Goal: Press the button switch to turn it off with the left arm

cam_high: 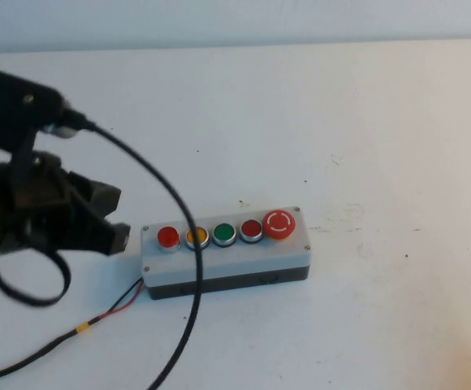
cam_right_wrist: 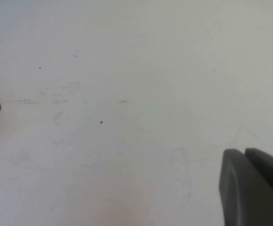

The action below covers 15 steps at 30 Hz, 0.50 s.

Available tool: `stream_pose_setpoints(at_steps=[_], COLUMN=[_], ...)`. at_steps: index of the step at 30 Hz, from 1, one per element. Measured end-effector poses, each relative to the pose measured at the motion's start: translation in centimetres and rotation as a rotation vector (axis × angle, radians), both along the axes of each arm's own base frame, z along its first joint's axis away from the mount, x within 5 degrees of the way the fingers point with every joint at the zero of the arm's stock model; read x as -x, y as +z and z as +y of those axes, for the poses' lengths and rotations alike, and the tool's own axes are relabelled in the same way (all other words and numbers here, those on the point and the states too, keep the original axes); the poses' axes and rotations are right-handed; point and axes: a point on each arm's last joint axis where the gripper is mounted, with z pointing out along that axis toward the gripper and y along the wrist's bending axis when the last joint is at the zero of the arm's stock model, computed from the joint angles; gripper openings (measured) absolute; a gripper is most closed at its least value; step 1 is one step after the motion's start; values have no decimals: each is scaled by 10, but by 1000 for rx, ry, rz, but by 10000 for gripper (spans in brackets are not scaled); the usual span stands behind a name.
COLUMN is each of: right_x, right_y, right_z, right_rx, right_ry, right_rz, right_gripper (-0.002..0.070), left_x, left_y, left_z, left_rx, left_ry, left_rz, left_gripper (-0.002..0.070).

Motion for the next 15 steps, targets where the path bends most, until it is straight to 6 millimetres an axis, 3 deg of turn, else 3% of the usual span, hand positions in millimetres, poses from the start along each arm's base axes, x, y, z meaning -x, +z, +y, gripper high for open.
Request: stream_pose_setpoints(at_steps=[7,15], right_x=[0,0], right_y=[0,0], right_z=[0,0], right_rx=[0,0], right_ry=[0,0], right_rz=[0,0], right_gripper=[-16,-16], left_x=[65,107], left_y=[-26,-42], left_z=[31,51], left_rx=[133,191], left_ry=[55,64], left_rz=[-205,-357], left_gripper=[-2,-2])
